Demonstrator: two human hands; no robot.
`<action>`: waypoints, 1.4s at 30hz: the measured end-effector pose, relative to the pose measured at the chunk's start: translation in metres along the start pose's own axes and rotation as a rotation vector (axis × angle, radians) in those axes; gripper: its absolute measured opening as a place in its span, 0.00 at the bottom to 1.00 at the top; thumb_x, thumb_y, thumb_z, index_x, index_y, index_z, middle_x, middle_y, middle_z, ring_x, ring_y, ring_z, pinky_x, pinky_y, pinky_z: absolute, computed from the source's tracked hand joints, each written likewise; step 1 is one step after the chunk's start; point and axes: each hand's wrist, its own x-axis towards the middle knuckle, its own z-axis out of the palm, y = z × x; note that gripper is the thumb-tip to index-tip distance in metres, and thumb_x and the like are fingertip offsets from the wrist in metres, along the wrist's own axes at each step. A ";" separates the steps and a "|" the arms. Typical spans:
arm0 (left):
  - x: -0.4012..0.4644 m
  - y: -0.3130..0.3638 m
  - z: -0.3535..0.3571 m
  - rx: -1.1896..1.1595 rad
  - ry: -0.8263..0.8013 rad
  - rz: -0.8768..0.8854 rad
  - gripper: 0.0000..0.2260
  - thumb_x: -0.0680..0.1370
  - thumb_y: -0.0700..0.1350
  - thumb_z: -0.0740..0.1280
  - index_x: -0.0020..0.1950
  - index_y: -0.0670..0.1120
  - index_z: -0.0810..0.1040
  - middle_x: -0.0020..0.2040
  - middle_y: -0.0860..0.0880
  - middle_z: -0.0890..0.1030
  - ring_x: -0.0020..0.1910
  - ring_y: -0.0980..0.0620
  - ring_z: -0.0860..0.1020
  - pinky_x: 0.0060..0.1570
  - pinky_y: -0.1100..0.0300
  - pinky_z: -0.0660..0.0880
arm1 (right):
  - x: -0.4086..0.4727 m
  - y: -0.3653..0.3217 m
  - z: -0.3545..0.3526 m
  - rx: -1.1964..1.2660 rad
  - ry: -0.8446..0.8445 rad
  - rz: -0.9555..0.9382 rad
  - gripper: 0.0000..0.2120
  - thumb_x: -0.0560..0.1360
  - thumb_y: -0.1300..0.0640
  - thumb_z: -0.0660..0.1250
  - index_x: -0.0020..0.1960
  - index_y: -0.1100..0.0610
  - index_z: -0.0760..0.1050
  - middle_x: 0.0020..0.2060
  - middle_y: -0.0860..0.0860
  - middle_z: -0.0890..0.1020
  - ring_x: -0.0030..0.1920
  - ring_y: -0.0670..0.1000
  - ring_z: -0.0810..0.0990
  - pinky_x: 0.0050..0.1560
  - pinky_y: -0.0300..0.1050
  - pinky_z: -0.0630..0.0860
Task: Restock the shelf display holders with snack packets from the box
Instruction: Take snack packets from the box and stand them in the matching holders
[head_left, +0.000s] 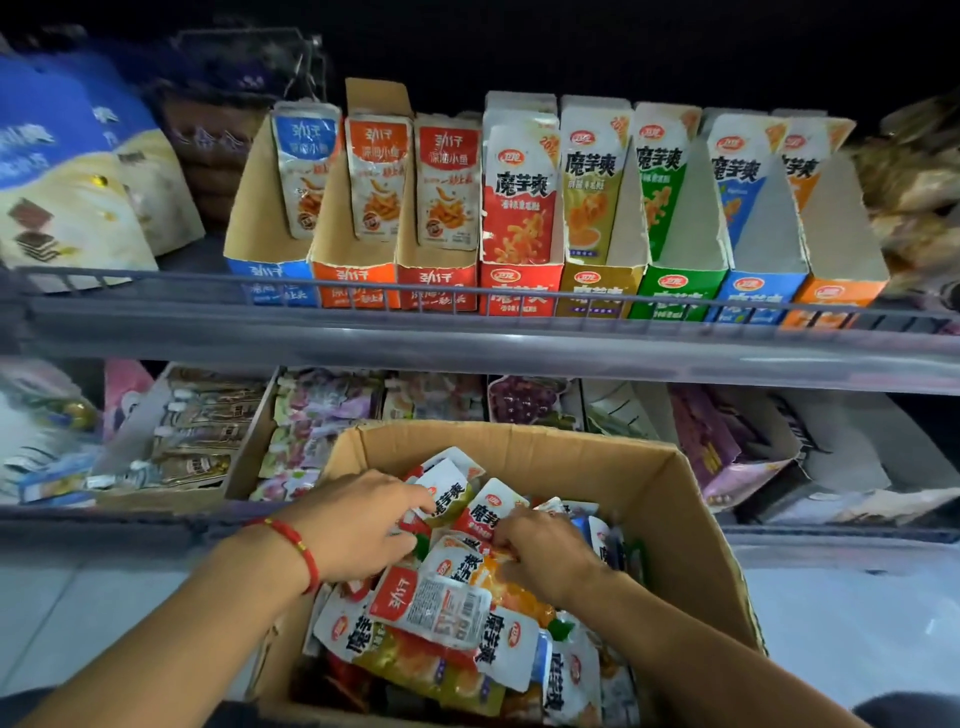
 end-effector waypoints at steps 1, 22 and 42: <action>0.000 0.001 -0.001 -0.007 0.021 -0.003 0.18 0.83 0.53 0.62 0.73 0.62 0.70 0.68 0.54 0.77 0.61 0.53 0.77 0.61 0.53 0.75 | -0.001 0.000 0.001 0.028 0.020 0.002 0.11 0.77 0.52 0.70 0.59 0.50 0.80 0.60 0.53 0.81 0.57 0.57 0.80 0.58 0.50 0.77; 0.013 0.061 -0.008 -1.197 0.128 0.009 0.22 0.76 0.51 0.74 0.69 0.56 0.73 0.58 0.61 0.83 0.59 0.67 0.80 0.53 0.71 0.75 | -0.081 0.032 -0.087 1.354 0.129 -0.036 0.10 0.83 0.58 0.65 0.57 0.58 0.84 0.52 0.60 0.86 0.49 0.60 0.85 0.50 0.58 0.80; 0.023 0.124 -0.001 -1.418 0.395 0.021 0.12 0.81 0.51 0.67 0.65 0.58 0.76 0.56 0.53 0.86 0.53 0.52 0.86 0.54 0.48 0.83 | -0.106 0.010 -0.094 1.421 0.453 -0.057 0.13 0.80 0.62 0.69 0.64 0.55 0.76 0.54 0.52 0.87 0.55 0.54 0.86 0.59 0.59 0.82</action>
